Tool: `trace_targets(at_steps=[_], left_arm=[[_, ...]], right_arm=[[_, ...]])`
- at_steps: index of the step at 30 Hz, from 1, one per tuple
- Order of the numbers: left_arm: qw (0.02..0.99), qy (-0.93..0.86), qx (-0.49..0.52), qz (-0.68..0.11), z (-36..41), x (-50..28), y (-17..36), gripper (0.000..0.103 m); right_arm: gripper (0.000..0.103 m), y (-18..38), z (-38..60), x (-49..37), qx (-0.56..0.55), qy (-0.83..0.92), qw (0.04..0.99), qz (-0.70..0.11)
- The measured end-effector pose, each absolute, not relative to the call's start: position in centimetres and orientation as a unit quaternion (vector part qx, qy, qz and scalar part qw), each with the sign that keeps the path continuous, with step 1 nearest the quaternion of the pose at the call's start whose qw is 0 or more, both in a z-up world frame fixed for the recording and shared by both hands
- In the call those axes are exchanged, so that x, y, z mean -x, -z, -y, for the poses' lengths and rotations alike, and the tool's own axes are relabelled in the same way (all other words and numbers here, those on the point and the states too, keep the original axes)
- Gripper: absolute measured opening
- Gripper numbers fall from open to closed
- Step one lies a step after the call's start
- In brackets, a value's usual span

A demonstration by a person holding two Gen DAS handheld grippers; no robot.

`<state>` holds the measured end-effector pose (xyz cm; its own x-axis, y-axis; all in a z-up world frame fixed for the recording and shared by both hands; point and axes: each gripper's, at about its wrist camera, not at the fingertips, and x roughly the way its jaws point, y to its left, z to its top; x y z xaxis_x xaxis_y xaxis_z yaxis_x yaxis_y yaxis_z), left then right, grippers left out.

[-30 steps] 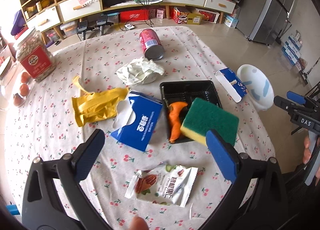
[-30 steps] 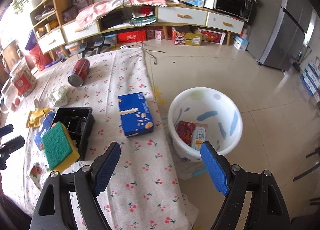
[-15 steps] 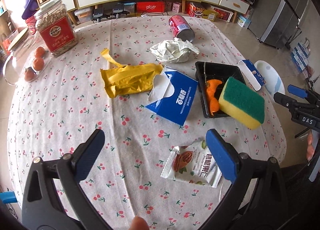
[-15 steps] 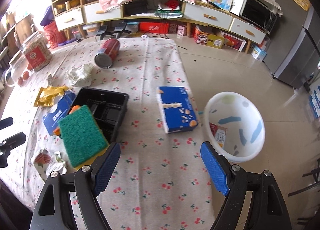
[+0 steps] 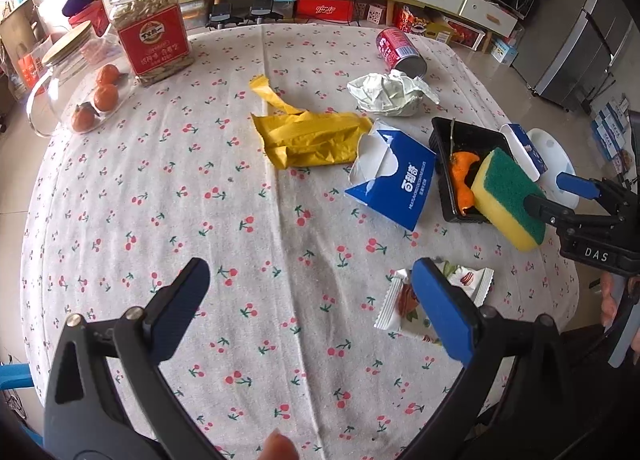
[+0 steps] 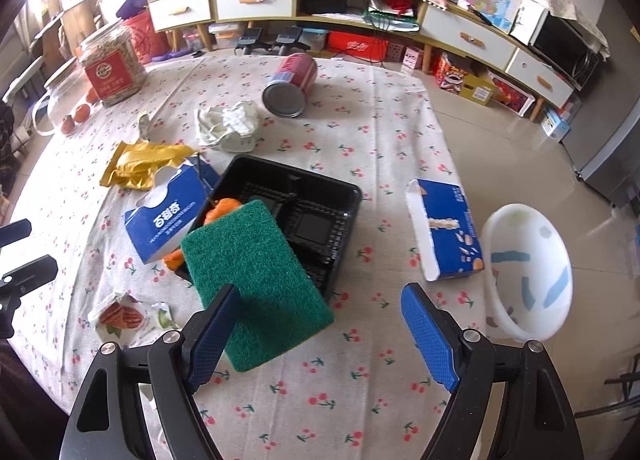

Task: Collect trash
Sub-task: 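Grasp the green-and-yellow sponge with the right tool and lift it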

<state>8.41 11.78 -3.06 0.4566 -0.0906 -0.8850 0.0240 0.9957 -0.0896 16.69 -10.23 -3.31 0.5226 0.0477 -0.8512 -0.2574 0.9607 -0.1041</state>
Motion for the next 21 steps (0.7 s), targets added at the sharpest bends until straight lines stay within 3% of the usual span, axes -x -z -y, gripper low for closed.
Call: trace_targets(at_steps=[17,21], left_arm=[[0.849,0.024,0.042,-0.526,-13.7,-7.9,3.5,0.101],[0.849,0.025,0.043,-0.526,-13.7,-7.8,3.5,0.101]], right_arm=[[0.082,5.0,5.8,-16.8,0.121,-0.150,0.843,-0.502],[0.065,5.1,5.4,-16.6,0.116,-0.168,0.837,-0.507]])
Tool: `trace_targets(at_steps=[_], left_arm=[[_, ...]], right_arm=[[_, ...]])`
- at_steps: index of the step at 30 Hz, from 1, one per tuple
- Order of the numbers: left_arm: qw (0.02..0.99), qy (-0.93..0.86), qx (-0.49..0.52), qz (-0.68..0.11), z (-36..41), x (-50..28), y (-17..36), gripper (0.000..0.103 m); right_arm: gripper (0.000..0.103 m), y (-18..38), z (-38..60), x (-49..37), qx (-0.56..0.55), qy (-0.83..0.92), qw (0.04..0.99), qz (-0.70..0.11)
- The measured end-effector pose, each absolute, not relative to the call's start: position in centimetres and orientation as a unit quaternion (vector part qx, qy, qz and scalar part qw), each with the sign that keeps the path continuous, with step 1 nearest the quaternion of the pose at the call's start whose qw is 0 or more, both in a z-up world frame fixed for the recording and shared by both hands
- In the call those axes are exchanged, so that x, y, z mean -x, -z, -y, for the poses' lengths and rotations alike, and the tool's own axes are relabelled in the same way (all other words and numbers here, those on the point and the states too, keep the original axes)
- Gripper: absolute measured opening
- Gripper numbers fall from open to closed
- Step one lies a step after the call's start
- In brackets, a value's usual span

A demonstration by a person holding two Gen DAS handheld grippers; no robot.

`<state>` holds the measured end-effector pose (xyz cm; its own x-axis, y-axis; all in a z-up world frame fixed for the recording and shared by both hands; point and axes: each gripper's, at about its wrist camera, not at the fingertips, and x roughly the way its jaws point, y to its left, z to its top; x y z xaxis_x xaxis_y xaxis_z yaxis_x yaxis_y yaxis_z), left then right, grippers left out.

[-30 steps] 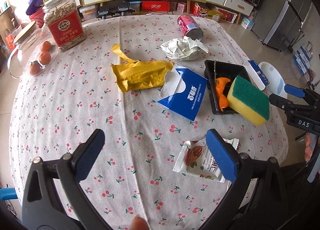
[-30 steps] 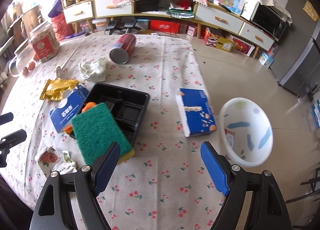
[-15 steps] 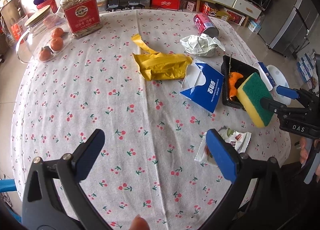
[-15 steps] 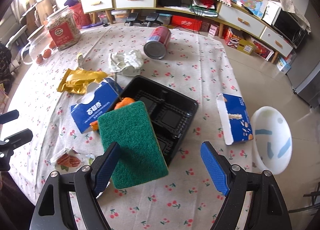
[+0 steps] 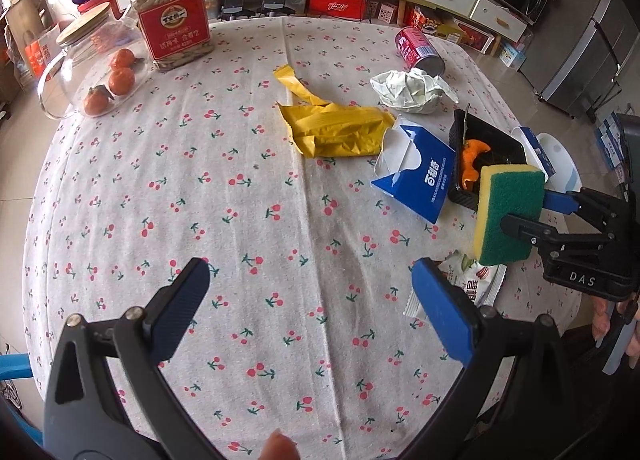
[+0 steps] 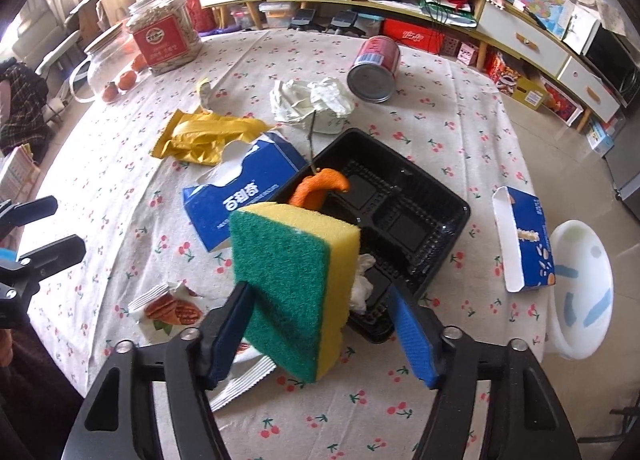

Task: Collect trash
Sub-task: 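Grasp the green-and-yellow sponge with the right tool and lift it, then grasp the blue tissue box with the left tool while the right tool holds the sponge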

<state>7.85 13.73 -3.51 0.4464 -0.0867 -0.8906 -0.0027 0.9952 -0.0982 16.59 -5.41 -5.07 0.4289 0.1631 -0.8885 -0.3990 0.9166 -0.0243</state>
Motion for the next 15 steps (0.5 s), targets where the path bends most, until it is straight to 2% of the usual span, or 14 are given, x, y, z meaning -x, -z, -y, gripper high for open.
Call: trace_targets(at_steps=[2,3,10,15], left_arm=[[0.849,0.025,0.042,-0.526,-13.7,-7.9,3.5,0.101],[0.849,0.026,0.041,-0.526,-13.6,-7.9,3.6,0.101],[0.850,0.035,0.038,-0.524,-12.8,-8.2,3.6,0.101],[0.854,0.052,0.025,-0.518,-11.4,-9.2,3.8,0.101]], right_arm=[[0.055,5.1,5.1,-16.4,0.118,-0.177,0.835,-0.508],[0.046,5.1,5.0,-16.3,0.118,-0.183,0.833,-0.509],[0.030,4.3,4.6,-15.7,0.124,-0.203,0.834,-0.498],[0.028,2.9,5.7,-15.4,0.109,-0.206,0.844,-0.483]])
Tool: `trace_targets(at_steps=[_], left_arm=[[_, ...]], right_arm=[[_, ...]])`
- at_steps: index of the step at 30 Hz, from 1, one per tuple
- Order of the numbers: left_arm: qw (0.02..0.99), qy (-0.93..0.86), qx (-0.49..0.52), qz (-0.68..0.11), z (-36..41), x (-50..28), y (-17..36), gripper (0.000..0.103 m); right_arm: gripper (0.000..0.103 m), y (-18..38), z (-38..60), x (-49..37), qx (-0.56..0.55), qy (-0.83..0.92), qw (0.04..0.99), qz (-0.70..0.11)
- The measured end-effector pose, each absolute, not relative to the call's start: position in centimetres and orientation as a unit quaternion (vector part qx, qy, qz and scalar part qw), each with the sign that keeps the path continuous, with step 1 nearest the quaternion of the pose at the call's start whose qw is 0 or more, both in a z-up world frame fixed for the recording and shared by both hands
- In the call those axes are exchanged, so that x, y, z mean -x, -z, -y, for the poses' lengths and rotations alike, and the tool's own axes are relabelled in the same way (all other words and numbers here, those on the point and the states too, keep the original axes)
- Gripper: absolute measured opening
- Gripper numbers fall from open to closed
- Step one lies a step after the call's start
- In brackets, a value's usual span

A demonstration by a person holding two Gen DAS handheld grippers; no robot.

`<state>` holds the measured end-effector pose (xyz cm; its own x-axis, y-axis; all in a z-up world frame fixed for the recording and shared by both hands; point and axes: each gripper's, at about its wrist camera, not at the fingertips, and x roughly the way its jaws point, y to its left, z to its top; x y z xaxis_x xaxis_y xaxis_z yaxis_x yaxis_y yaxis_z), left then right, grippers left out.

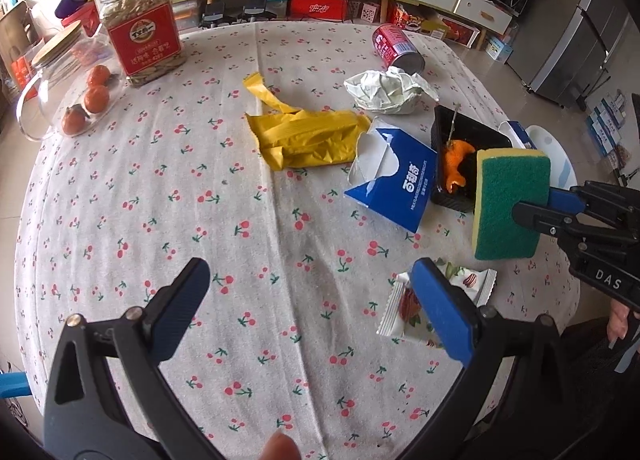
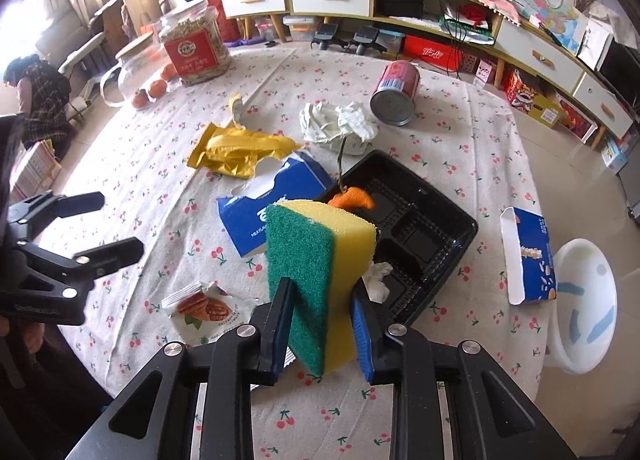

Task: Collect trash
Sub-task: 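Grasp the blue tissue box with the left tool while the right tool holds the sponge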

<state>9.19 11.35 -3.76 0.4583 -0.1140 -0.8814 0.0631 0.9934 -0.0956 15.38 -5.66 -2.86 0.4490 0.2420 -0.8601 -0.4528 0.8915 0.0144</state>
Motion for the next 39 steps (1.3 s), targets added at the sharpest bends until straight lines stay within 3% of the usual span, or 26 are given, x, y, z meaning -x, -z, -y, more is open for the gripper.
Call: trace_targets(at_steps=[7,12,14,18,26,39], left_arm=[[0.857,0.096,-0.022,-0.507,-7.6,-11.7,4.4,0.100],[0.846,0.120,-0.055,-0.517,-5.4,-13.3,5.9,0.091],[0.841,0.124,-0.066,-0.522,-4.9,-13.9,6.5,0.083],[0.836,0.130,-0.077,-0.527,-4.3,-14.8,7.5,0.080],[0.834,0.139,-0.088,-0.527,-3.5,-14.5,7.7,0.054],[0.853,0.108,-0.020,-0.510,-6.4,-12.2,4.7,0.050]], right_arm=[[0.027,0.9,8.4,-15.3,0.081,-0.194,0.860,-0.464],[0.027,0.6,11.3,-15.6,0.058,-0.170,0.866,-0.466],[0.027,0.8,12.3,-15.7,0.050,-0.162,0.866,-0.470],[0.028,0.9,14.1,-15.7,0.035,-0.152,0.866,-0.475],[0.028,1.2,16.5,-15.7,0.015,-0.138,0.864,-0.483],[0.028,0.3,17.7,-15.7,-0.004,-0.138,0.870,-0.473]])
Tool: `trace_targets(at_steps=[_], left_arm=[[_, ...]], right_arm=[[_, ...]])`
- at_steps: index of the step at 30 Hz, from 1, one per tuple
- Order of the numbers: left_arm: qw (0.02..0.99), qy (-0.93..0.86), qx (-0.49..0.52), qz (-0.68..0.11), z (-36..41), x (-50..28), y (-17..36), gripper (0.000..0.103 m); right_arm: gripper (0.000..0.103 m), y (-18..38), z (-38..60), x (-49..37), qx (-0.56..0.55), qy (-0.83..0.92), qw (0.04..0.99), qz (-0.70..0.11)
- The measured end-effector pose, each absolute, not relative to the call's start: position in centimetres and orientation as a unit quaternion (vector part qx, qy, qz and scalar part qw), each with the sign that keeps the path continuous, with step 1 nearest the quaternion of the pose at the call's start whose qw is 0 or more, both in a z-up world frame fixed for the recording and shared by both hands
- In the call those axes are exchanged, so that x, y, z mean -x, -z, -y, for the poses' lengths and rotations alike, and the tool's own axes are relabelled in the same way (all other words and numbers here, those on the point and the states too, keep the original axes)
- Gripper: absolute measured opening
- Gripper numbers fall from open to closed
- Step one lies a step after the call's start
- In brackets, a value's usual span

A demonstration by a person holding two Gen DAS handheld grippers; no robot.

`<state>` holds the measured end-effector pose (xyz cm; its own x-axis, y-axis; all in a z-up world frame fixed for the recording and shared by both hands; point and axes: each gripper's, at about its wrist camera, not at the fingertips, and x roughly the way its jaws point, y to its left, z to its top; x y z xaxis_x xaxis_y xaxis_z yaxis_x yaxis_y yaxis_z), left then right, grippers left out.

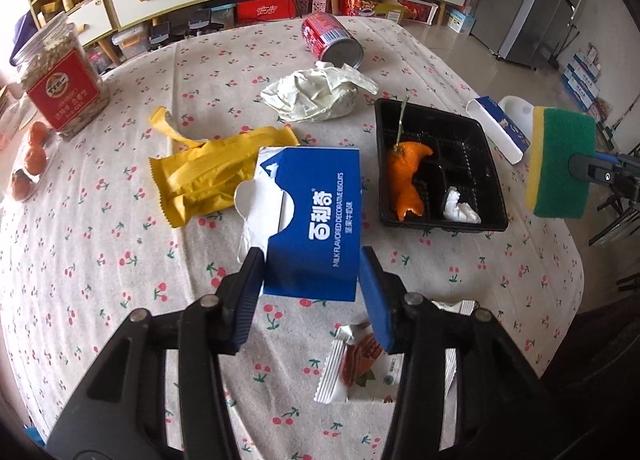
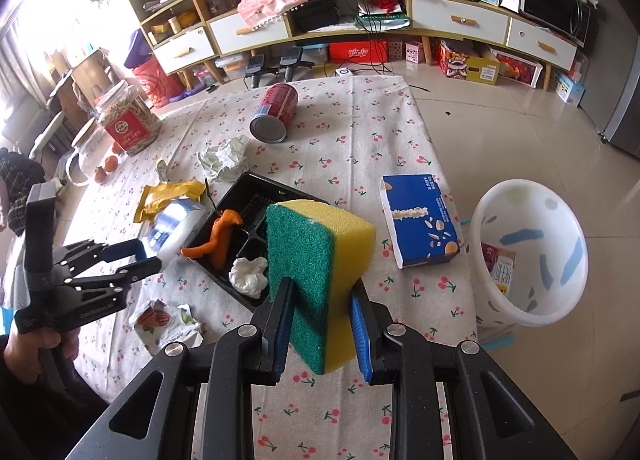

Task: Collect trash
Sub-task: 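Grasp the blue tissue box with the left tool while the right tool holds the sponge, then release the tissue box into the bucket with the left tool while the right tool carries the sponge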

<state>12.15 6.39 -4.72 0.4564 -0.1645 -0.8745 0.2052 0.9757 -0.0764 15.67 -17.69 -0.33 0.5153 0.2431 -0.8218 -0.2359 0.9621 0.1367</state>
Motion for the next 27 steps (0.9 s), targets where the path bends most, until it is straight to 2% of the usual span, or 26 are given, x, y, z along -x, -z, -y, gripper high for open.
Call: trace_targets(at_steps=[6,13,27], left_arm=[[0.870,0.100,0.004,-0.483,-7.2,-10.8,2.3,0.050],[0.880,0.119,-0.012,-0.459,-4.3,-10.3,0.0,0.050],[0.861,0.222,-0.064,-0.454,9.8,-13.1,-1.4,0.050]], right_arm=[[0.028,-0.8,20.2,-15.8,-0.029,-0.124,0.880,-0.459],[0.028,-2.3,26.1,-15.8,-0.084,-0.081,0.892,-0.437],[0.028,-1.4,38.4,-14.9,-0.167,0.018,0.886,-0.431]])
